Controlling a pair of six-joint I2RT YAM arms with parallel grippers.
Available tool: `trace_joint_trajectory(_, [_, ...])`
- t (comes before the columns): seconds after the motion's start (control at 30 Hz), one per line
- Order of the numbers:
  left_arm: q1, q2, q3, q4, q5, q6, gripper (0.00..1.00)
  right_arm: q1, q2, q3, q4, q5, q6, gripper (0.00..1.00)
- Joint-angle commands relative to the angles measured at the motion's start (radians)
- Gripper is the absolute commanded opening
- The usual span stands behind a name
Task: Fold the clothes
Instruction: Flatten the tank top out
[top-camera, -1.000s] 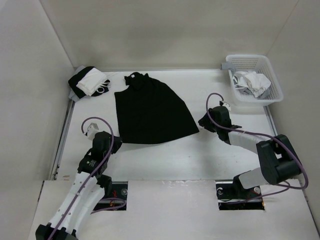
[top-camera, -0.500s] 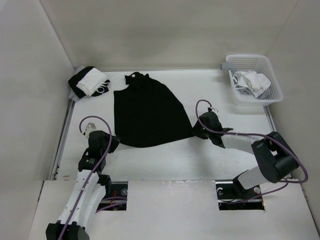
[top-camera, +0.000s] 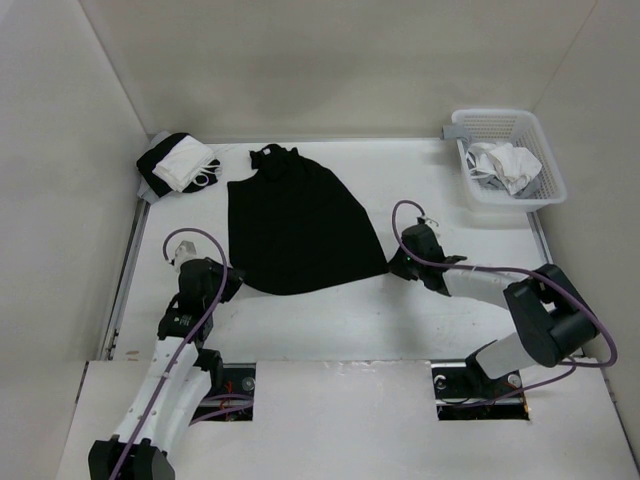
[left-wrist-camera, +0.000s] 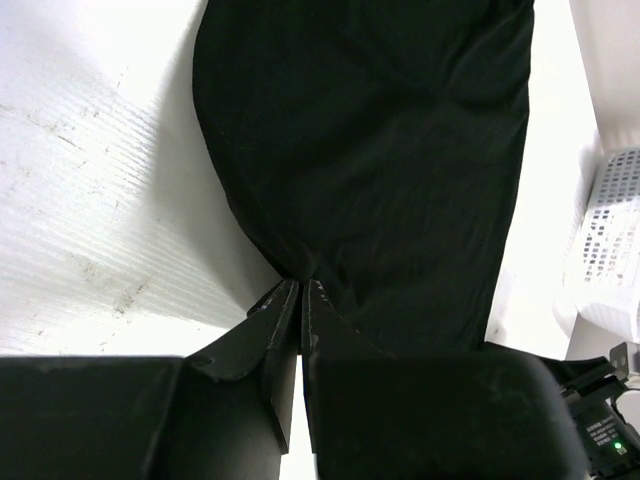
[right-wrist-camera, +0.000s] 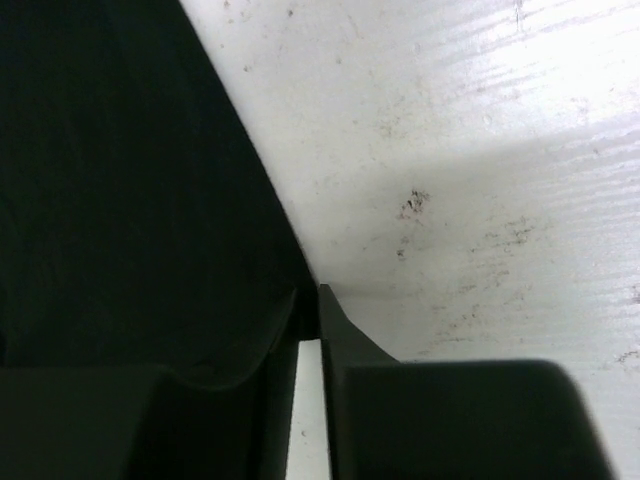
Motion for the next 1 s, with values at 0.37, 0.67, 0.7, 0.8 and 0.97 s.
trace_joint_trajectory(0.37, [-0.059, 0.011, 0.39, 0.123, -0.036, -0.028, 0.03, 0.059, -0.732, 0.179, -0.215, 0.127, -0.054, 0.0])
trace_joint_trajectory(0.67, [-0.046, 0.014, 0.885, 0.149, -0.116, -0.032, 0.03, 0.374, -0.841, 0.797, -0.435, 0.432, -0.303, 0.0])
trace_joint_trajectory(0.7, [-0.035, 0.038, 0.997, 0.147, -0.142, -0.006, 0.03, 0.458, -0.798, 0.924, -0.434, 0.517, -0.373, 0.0])
trace_joint_trajectory(0.8, [-0.02, 0.086, 1.105, 0.138, -0.157, 0.024, 0.03, 0.536, -0.727, 1.046, -0.417, 0.595, -0.473, 0.0])
trace_joint_trajectory(0.97, [-0.013, 0.135, 1.112, 0.155, -0.162, 0.038, 0.03, 0.533, -0.599, 1.107, -0.406, 0.577, -0.541, 0.0])
